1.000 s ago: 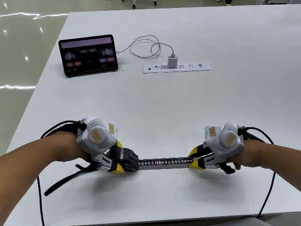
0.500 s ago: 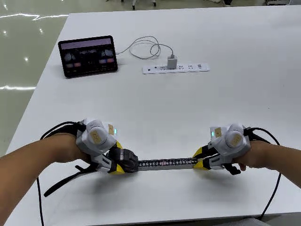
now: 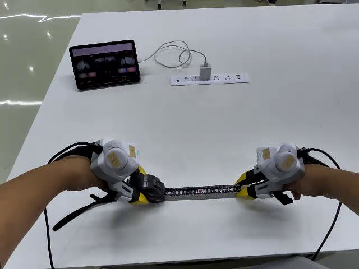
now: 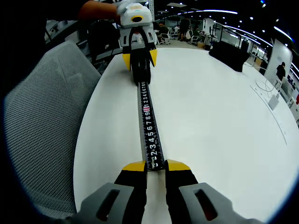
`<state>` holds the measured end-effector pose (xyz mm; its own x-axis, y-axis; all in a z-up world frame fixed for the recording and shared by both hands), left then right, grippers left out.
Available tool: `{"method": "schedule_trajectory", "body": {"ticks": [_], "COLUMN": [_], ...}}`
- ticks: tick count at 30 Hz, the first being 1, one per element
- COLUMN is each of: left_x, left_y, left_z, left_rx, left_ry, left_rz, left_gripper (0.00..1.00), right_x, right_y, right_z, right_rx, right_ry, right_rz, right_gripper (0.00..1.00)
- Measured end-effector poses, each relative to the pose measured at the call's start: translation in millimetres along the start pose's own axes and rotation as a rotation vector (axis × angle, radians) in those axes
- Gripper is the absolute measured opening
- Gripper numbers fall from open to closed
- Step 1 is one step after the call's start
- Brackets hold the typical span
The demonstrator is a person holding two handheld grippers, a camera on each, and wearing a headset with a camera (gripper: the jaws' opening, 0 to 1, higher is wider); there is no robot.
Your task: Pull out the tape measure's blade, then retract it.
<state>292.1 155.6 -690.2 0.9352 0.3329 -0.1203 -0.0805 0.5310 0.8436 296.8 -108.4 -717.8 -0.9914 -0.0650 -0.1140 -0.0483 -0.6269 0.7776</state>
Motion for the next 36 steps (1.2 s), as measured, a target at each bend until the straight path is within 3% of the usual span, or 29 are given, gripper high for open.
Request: {"method": "schedule_trajectory", "body": {"ticks": [17,36], "left_x": [-1.0,-0.7], "left_y": [-0.4,-0.4], "left_z": [0.3,0.1], "left_rx": [-0.003,-0.006], "left_ry": [0.001,-0.003], "left_rz": [-0.001,-0.003], "left_gripper": [0.34,0.34], "right_x": [2.7,4.4], "right_y": [15.2,23.7], "right_z": [-18.8,-27.2], "right_rx": [0.023,0.041], "right_ry": [-0.020,-0.035], "right_rz": [-0.002,-0.015], "right_gripper": [0.09,0.09]}}
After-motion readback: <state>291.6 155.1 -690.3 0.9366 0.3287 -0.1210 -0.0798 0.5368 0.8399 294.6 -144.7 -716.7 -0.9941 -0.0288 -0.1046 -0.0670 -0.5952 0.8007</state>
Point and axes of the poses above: the centre of the closed fingertips' face, and the gripper's own axes: y roughly backward along the fingers, x roughly to its left, z roughly out of its top, the point moved 5 cm from there along y, roughly backward along the fingers, and after that the axes turned 13 degrees about y, right-handed, at the moved point
